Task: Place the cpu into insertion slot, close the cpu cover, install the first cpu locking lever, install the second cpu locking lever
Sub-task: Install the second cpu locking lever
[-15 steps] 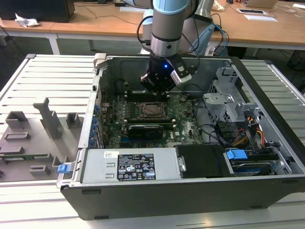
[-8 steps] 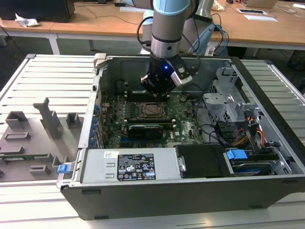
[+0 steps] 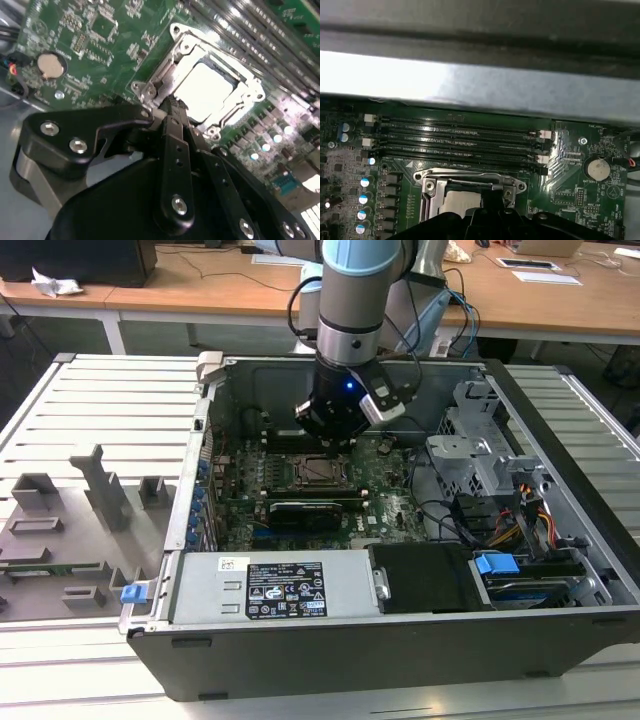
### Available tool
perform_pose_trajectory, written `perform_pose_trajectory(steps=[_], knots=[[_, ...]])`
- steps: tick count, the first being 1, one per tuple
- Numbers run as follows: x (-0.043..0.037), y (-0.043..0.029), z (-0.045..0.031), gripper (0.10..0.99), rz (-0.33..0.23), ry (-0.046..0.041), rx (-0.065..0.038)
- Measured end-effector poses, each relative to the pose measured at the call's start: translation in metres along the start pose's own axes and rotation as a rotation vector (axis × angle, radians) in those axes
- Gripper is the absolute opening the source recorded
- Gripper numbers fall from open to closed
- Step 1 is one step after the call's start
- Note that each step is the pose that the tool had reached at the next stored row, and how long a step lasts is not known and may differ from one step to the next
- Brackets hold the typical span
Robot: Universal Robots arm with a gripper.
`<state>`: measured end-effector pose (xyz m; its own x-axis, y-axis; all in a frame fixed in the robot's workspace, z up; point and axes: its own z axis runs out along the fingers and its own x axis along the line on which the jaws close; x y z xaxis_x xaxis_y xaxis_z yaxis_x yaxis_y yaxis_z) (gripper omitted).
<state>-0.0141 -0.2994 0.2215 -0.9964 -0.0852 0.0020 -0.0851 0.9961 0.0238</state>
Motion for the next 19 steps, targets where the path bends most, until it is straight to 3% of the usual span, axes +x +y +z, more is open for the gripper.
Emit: perform_pose_trajectory(steps=[3,4,8,13,16,17,18,19], knots=[[0.0,0.0005,-0.022,0.106,0.001,0.0,0.0],[0.0,0.0006,-0.0262,0.106,0.002,0.0,0.0],[0.0003,-0.0022,-0.0266,0.106,0.012,-0.0004,-0.001],[0.0014,-0.015,-0.0267,0.106,0.013,-0.0006,-0.004],[0.0017,-0.0184,-0.0264,0.106,0.013,-0.001,-0.027],[0.0017,-0.0197,-0.0262,0.106,0.013,-0.0024,-0.045],[0.002,-0.0221,-0.0259,0.106,0.013,-0.0031,-0.055],[0.0022,-0.0243,-0.0256,0.106,0.013,-0.0034,-0.058]])
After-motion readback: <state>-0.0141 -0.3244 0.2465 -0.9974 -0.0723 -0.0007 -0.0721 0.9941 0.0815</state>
